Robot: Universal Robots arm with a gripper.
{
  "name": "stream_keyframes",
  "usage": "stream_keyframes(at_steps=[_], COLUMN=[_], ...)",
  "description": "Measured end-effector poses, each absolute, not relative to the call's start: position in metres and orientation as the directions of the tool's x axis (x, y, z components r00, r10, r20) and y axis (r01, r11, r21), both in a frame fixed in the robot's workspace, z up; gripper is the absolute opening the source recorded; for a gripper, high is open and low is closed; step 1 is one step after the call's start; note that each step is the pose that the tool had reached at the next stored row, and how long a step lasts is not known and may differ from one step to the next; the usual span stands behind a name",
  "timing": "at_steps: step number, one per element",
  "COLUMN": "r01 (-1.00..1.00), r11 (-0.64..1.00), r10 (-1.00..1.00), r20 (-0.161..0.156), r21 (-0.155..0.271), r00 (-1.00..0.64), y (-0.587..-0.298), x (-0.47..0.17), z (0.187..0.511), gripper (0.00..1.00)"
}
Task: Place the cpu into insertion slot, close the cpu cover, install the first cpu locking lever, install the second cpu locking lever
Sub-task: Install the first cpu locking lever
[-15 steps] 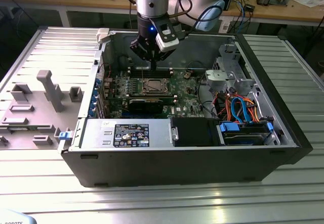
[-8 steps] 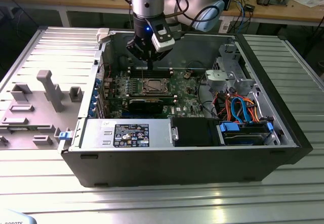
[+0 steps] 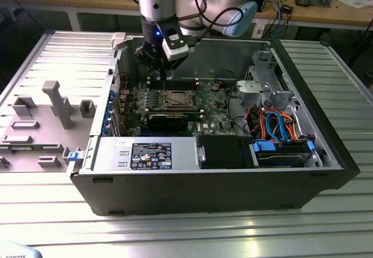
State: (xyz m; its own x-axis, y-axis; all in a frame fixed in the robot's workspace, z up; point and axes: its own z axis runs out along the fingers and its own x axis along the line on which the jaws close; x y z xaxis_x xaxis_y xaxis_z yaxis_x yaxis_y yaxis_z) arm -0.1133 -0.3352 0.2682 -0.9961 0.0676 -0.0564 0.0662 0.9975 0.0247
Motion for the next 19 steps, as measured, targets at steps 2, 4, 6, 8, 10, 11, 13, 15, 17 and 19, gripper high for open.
stream_keyframes(at_steps=[2, 4, 6, 8, 10, 11, 13, 15, 17, 19], r01=[0.066, 0.066, 0.066, 0.066, 0.066, 0.065, 0.061, 0.053, 0.044, 0.03], r11=[0.997, 0.997, 0.997, 0.997, 0.997, 0.997, 0.998, 0.998, 0.999, 0.999], r10=[0.068, 0.068, 0.068, 0.068, 0.068, 0.067, 0.063, 0.055, 0.046, 0.031], r20=[-0.056, -0.056, -0.056, -0.056, -0.056, -0.056, -0.056, -0.056, -0.056, -0.056], r21=[0.026, 0.027, 0.028, 0.031, 0.032, 0.032, 0.032, 0.032, 0.032, 0.032], r00=[-0.996, -0.996, -0.996, -0.996, -0.996, -0.996, -0.996, -0.997, -0.997, -0.998], y=[-0.335, -0.335, -0.335, -0.332, -0.328, -0.327, -0.324, -0.32, -0.318, -0.315], x=[-0.123, -0.125, -0.125, -0.125, -0.125, -0.125, -0.125, -0.125, -0.125, -0.125], z=[0.267, 0.267, 0.267, 0.266, 0.265, 0.264, 0.263, 0.262, 0.261, 0.261], gripper=[0.11, 0.11, 0.11, 0.11, 0.11, 0.11, 0.11, 0.11, 0.11, 0.11])
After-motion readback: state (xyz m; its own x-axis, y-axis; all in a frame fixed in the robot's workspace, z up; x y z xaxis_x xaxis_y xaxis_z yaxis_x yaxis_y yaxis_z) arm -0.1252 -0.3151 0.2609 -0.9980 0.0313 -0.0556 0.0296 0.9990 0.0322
